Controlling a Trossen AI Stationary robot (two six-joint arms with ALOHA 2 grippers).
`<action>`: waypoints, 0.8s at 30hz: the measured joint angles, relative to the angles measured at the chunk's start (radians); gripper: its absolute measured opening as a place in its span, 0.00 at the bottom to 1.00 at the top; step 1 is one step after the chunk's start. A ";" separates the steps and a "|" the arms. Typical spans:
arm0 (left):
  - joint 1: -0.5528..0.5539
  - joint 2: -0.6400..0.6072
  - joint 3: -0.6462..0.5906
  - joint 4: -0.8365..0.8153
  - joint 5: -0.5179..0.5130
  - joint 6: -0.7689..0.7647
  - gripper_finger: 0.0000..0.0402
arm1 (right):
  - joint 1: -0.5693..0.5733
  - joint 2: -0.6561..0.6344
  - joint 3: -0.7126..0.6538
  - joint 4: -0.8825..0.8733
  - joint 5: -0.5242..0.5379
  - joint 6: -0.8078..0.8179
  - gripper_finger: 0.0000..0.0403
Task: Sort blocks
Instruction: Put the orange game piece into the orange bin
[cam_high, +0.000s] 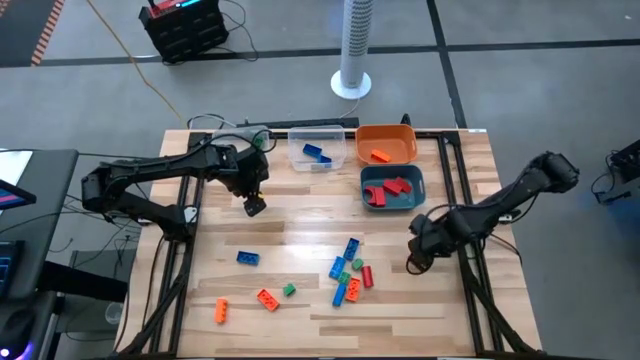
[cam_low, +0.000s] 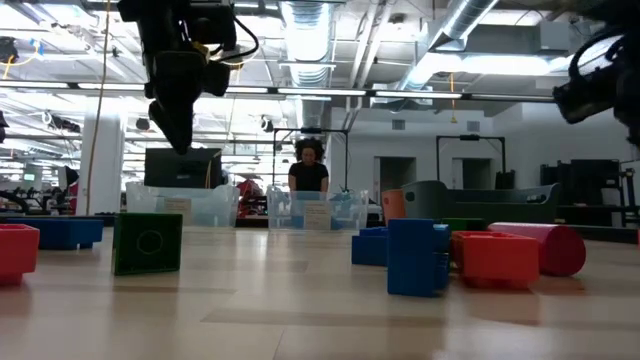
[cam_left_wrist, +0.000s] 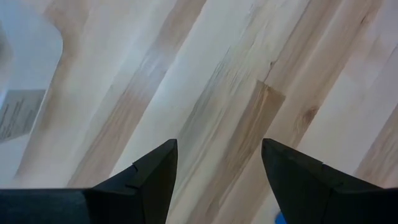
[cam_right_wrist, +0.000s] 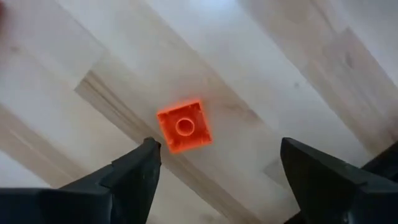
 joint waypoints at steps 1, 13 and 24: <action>0.000 0.000 0.000 -0.010 0.000 0.000 0.57 | -0.013 0.001 -0.007 0.018 -0.008 -0.029 0.85; 0.000 0.000 0.000 -0.041 0.001 0.000 0.57 | -0.023 0.083 -0.068 0.113 -0.039 -0.169 0.81; 0.000 0.000 0.000 -0.041 0.000 0.000 0.57 | 0.005 0.197 -0.068 0.215 -0.042 -0.229 0.74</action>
